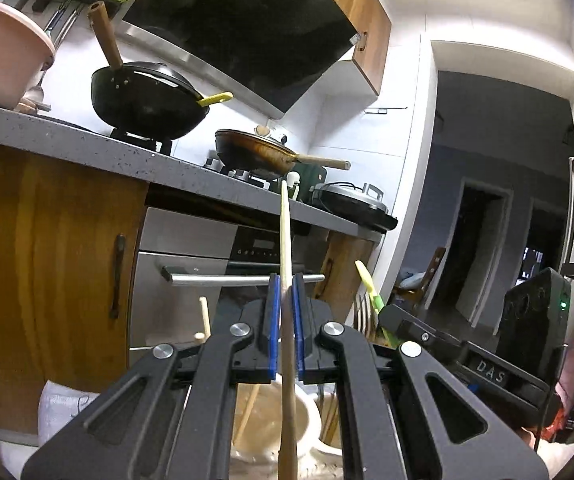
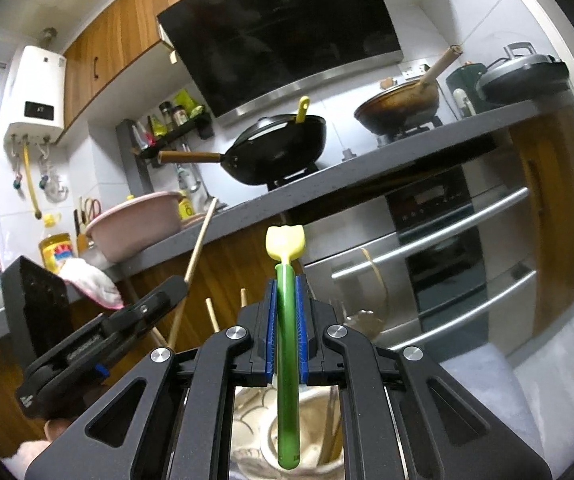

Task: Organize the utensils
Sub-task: 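Lift the chopstick with the left tool while the right tool lifts the green spoon toward the pots, then lower chopstick into larger pot with left tool while right tool lowers green spoon into smaller pot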

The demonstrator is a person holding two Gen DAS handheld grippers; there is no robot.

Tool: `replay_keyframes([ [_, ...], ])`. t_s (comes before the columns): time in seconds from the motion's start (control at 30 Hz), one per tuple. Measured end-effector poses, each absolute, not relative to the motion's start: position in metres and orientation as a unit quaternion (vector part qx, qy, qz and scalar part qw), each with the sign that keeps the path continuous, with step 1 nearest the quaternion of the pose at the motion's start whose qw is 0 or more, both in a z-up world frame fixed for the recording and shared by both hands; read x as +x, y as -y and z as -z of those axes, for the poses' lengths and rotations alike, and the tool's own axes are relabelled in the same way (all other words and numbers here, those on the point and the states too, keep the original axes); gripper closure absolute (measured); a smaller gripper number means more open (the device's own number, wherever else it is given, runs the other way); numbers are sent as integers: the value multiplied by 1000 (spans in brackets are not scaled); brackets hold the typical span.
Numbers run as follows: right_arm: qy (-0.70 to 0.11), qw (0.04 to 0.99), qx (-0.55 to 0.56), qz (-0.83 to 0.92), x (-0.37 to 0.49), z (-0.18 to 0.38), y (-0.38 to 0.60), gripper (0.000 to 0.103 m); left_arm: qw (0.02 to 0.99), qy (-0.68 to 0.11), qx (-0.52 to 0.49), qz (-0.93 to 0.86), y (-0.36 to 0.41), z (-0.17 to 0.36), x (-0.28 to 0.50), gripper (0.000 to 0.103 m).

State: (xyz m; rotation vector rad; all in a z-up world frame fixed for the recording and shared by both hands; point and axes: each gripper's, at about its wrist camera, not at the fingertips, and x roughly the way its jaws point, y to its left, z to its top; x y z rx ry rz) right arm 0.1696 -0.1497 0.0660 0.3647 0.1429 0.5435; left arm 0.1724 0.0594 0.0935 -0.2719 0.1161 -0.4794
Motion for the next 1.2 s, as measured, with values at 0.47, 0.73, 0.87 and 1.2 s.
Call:
replay_keyframes([
  [0.47, -72, 945, 172, -270, 186, -49, 139, 93, 972, -27, -104, 211, -44, -95, 191, 97],
  [0.73, -73, 943, 174, -274, 189, -42, 137, 93, 972, -15, -91, 214, -45, -85, 181, 97],
  [0.87, -72, 943, 176, -272, 192, -39, 136, 93, 973, -19, -81, 214, -47, -85, 168, 97],
  [1.2, -69, 954, 150, -250, 192, -30, 130, 93, 975, -61, -63, 202, -55, -64, 148, 97],
])
